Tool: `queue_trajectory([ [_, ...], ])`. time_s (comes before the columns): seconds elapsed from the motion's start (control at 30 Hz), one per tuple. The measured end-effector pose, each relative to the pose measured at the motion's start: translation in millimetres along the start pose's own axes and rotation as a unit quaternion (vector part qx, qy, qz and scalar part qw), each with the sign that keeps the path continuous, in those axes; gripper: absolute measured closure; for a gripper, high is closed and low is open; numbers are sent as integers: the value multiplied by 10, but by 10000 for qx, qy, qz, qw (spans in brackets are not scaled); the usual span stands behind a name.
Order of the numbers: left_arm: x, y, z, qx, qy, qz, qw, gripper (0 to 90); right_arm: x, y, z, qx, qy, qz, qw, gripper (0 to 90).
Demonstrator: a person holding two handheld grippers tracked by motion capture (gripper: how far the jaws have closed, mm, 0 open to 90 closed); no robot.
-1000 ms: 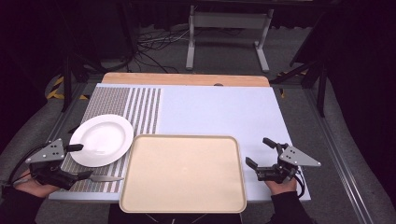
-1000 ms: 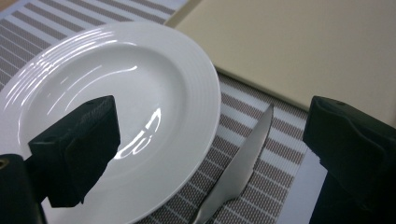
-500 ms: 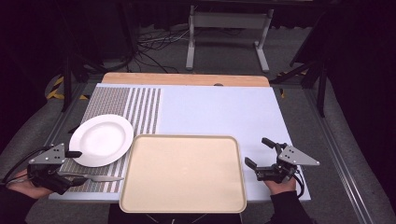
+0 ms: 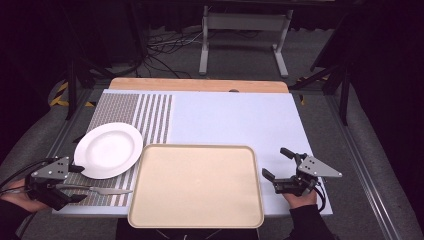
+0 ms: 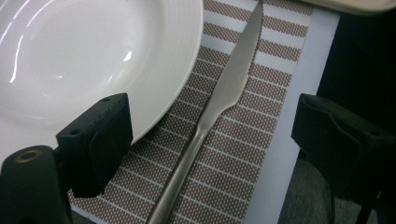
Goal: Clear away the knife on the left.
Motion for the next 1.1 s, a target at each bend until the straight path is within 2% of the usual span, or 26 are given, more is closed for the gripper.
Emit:
queue_trajectory([
  [0.07, 2, 8, -2, 38, 34, -72, 10000, 154, 0, 0, 0, -4, 6, 3, 10000, 27],
  [0.13, 8, 31, -3, 82, 174, -258, 9995, 162, 0, 3, -3, -10, 13, 14, 10000, 27],
  [0.2, 13, 48, 1, 96, 143, -436, 9989, 155, -1, -1, -3, -1, 9, 7, 10000, 27],
  [0.27, 16, 65, -3, 170, 229, -550, 9981, 154, -1, -1, 0, 16, 22, 21, 10000, 24],
  [0.37, 39, 69, -18, 166, 263, -693, 9971, 182, 1, 0, -2, 12, 34, 0, 10000, 24],
  [0.53, 107, 110, -93, 359, 233, -879, 9952, 255, 3, 2, -4, -24, 53, -4, 10000, 24],
  [0.7, 104, 158, -171, 534, 198, -1006, 9933, 307, 7, 5, -7, -53, 51, -12, 10000, 24],
  [0.77, 94, 186, -212, 591, 147, -1139, 9916, 325, 10, -1, -10, -52, 63, -25, 10000, 24],
  [0.87, 78, 215, -241, 626, 183, -1286, 9896, 372, 13, -13, -7, -41, 57, -19, 10000, 24],
  [0.93, 59, 237, -267, 680, 302, -1421, 9871, 410, 18, -19, -5, -45, 59, -40, 10000, 24],
  [1.0, 48, 253, -269, 715, 305, -1534, 9851, 459, 23, -27, -9, -37, 78, -43, 10000, 24],
  [1.1, 24, 275, -289, 756, 464, -1747, 9806, 511, 26, -36, -7, -32, 81, -60, 9999, 24],
])
Point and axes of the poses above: each handheld gripper's, and its own axes: y roughly forward along the jaws, x roughly out of its underside, z roughly to its right, the point moved 2 cm from there along y, roughly forward along the jaws, and after that the axes turned 3 degrees about z, right-handed, at the moved point
